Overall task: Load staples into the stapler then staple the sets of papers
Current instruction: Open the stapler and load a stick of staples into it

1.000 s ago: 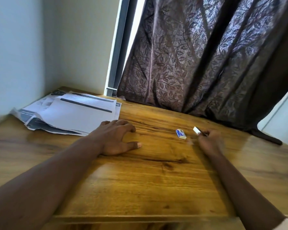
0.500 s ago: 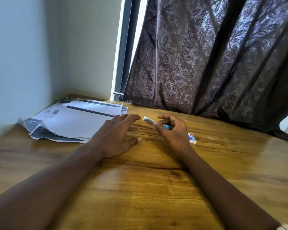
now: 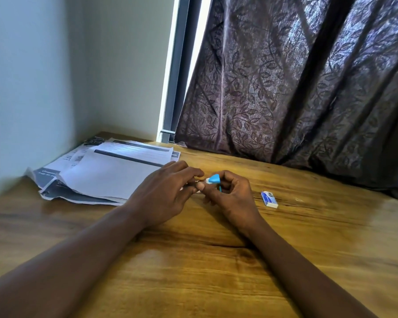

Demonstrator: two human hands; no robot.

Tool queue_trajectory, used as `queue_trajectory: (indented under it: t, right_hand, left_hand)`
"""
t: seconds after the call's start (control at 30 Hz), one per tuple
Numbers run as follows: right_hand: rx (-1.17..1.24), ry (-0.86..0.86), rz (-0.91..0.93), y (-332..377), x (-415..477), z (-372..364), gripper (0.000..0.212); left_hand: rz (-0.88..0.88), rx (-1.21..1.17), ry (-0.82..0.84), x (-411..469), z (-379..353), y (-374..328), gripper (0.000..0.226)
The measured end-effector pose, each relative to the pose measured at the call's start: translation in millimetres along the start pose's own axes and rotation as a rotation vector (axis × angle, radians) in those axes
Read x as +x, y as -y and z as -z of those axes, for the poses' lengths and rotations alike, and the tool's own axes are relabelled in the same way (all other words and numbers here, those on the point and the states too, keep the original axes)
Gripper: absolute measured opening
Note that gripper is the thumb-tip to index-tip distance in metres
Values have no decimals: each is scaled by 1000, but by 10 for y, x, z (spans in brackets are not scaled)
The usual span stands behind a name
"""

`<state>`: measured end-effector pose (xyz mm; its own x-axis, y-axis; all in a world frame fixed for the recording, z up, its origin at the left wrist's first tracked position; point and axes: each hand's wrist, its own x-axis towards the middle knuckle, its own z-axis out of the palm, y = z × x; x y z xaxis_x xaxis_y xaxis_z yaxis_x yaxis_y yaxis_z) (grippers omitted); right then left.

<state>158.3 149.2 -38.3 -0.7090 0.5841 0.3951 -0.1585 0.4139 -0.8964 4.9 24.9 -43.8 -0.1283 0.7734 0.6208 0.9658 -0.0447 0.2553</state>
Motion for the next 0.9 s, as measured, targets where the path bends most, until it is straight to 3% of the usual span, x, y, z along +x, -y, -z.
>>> queue_trajectory:
  t: [0.2,0.33,0.47,0.67,0.9]
  right_hand:
    - [212,-28,-29,-21,40,-10,24]
    - [230,-50,-23,-44,27,6,19]
    - [156,-57,-6,-11,-22,0,12]
    - [126,-82,-29,33,-90,-37,10]
    - [291,-159,-122,85,-73,-134,6]
  left_hand:
    - [69,-113,-71,-5,11,36,23]
    - [90,-192,-67,-27,27,35,20]
    - [92,-235,-54,-46,32,-34,32]
    - [57,-226,8,-63,32,-54,21]
    - [101,-273,-52,-50,44,-95,17]
